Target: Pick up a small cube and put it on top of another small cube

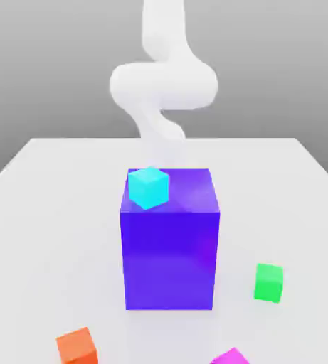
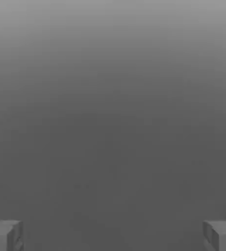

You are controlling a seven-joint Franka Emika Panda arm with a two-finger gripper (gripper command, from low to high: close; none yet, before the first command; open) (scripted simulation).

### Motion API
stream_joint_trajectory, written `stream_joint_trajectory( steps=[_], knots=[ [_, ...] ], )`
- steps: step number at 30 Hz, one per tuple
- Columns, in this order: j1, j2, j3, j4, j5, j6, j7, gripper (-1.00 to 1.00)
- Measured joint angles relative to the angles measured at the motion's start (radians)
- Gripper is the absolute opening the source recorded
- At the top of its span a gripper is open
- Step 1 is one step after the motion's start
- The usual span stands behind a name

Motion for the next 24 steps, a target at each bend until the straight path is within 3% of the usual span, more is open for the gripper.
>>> stream_joint_trajectory(
  steps=[24],
  knots=[
    [0.123,0.876,0.024,0.030,0.010,0.251,-0.281,0.00]
  ],
)
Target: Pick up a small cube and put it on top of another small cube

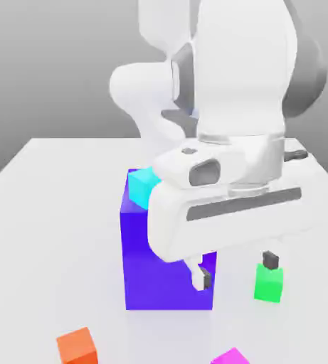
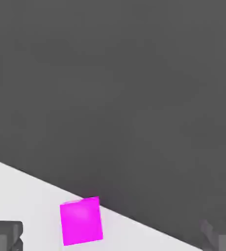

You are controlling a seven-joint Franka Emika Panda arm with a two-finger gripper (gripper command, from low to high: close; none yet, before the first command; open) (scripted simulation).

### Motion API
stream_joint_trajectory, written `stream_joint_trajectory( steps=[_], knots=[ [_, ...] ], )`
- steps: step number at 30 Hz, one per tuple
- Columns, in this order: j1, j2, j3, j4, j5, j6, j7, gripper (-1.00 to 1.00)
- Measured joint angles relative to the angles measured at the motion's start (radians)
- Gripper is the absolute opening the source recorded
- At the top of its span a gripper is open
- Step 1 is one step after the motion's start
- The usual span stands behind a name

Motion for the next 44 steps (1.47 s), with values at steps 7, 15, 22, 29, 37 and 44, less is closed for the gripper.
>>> stream_joint_trajectory(
  steps=[7,15,22,29,37,44],
  knots=[
    [0.020,0.254,0.007,0.018,-0.036,0.097,-0.038,0.00],
    [0.024,0.356,0.004,0.039,-0.043,0.173,-0.036,-1.00],
    [0.026,0.206,0.017,-0.009,-0.041,0.070,-0.053,-1.00],
    [0.093,-0.033,0.121,-0.252,-0.069,0.073,-0.240,-1.00],
    [0.229,-0.190,0.172,-0.478,-0.002,0.144,-0.484,-1.00],
    [0.238,-0.036,0.142,-0.476,-0.093,0.293,-0.425,1.00]
  ],
)
